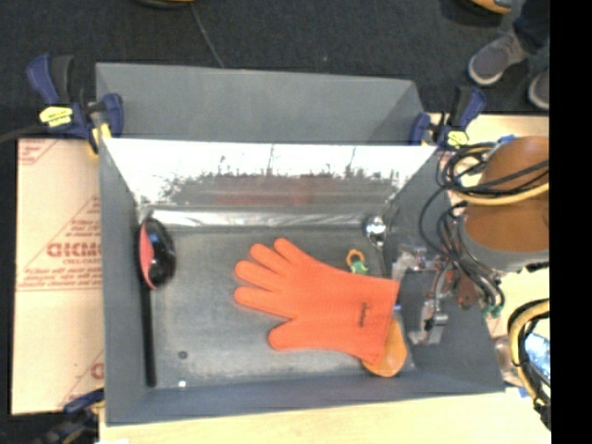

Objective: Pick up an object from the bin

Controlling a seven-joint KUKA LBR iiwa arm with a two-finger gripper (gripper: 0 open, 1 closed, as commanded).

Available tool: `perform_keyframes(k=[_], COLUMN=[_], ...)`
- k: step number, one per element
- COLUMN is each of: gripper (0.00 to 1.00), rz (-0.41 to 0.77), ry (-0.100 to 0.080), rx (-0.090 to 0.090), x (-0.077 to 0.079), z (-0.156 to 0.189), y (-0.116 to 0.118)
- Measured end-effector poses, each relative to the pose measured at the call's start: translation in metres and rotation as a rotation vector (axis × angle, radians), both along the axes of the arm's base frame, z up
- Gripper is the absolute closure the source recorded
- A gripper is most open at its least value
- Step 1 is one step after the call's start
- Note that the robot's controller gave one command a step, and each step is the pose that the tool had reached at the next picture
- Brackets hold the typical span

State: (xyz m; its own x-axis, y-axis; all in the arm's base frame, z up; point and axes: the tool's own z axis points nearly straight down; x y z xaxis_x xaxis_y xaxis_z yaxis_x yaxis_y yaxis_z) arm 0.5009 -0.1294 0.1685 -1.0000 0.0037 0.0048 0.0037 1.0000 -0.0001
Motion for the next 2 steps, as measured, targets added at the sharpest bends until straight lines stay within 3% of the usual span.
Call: perform_keyframes(k=[1,2], gripper=[0.0,0.0], rz=[0.001,-0.007], ry=[-0.008,-0.01], rx=[-0.002,0.0], x=[0.001,-0.016], z=[0.001,-0.102], y=[0.002,0.081])
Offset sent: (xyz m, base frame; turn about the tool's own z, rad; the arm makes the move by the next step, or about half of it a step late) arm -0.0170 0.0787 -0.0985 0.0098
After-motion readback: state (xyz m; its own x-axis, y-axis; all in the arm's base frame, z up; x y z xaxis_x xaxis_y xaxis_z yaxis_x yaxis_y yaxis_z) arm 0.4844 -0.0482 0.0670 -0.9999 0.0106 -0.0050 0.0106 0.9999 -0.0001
